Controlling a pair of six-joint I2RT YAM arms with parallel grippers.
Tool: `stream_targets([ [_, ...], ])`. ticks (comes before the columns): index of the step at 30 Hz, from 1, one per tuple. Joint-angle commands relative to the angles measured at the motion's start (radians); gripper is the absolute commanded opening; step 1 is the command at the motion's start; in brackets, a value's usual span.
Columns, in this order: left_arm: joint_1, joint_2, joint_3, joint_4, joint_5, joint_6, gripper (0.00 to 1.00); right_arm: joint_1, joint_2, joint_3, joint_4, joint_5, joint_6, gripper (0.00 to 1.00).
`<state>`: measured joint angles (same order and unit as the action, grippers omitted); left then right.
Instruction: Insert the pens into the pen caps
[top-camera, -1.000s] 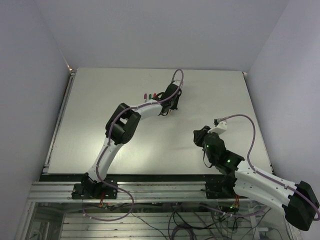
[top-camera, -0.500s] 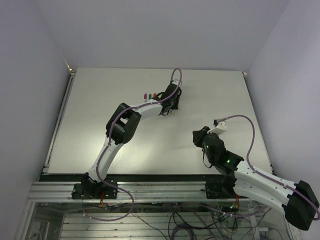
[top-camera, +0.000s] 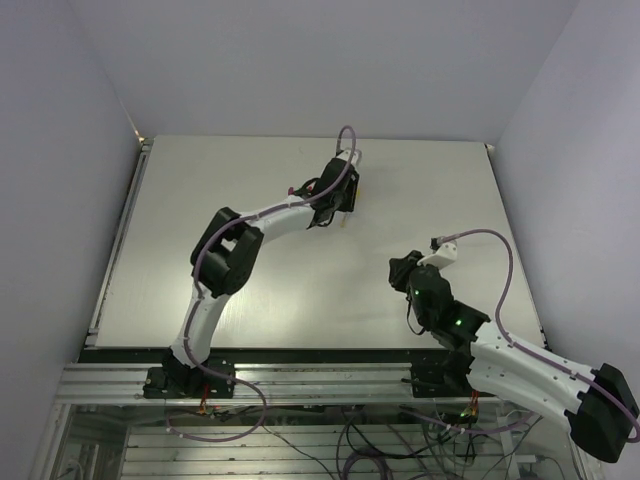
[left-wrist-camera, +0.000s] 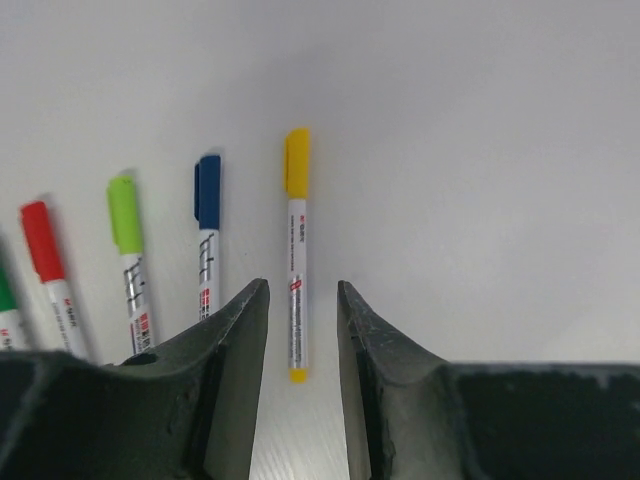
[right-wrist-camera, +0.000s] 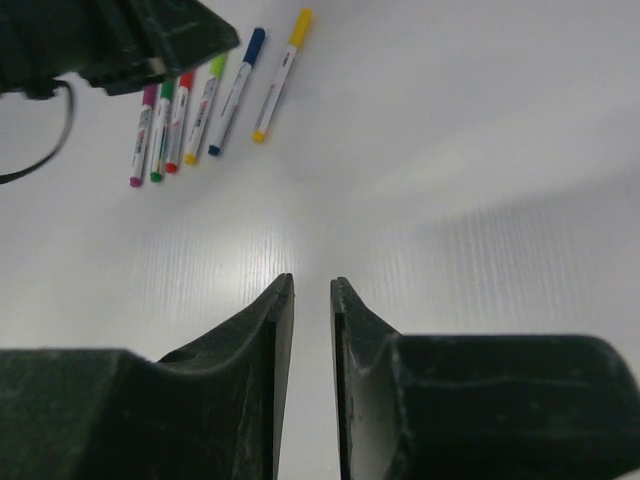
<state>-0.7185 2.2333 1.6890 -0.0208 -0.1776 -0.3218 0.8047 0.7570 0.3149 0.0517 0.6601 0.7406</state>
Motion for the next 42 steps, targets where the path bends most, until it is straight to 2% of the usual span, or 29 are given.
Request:
stream_targets([
  [1, 0.004, -0.154, -0.068, 0.085, 0.024, 0.037, 0.43, -0.001, -0.031, 0.037, -0.014, 0.097, -0.036, 0.28],
  [5, 0.004, -0.269, -0.190, 0.123, 0.002, 0.053, 0.43, -0.021, -0.050, 0.044, -0.035, 0.170, -0.067, 0.42],
  [9, 0.005, -0.404, -0.339, 0.147, -0.061, 0.070, 0.42, -0.129, -0.056, 0.066, -0.056, 0.120, -0.124, 0.47],
  [13, 0.005, -0.543, -0.498, 0.166, -0.140, 0.074, 0.42, -0.296, -0.060, 0.081, -0.045, 0.003, -0.166, 0.51],
  [19, 0.012, -0.752, -0.675, 0.157, -0.244, 0.059, 0.43, -0.614, 0.001, 0.134, -0.070, -0.187, -0.170, 0.59],
  [25, 0.013, -1.027, -0.879, 0.139, -0.325, -0.019, 0.42, -0.889, -0.027, 0.122, -0.093, -0.389, -0.142, 0.63],
  [29, 0.013, -1.211, -1.010, 0.085, -0.437, -0.059, 0.43, -0.919, -0.082, 0.101, -0.109, -0.383, -0.140, 0.66],
  [33, 0.012, -1.355, -1.076, 0.002, -0.512, -0.099, 0.43, -0.917, -0.142, 0.084, -0.128, -0.389, -0.150, 0.67],
  [42, 0.011, -1.462, -1.117, -0.134, -0.550, -0.168, 0.44, -0.918, -0.223, 0.074, -0.164, -0.399, -0.152, 0.73],
])
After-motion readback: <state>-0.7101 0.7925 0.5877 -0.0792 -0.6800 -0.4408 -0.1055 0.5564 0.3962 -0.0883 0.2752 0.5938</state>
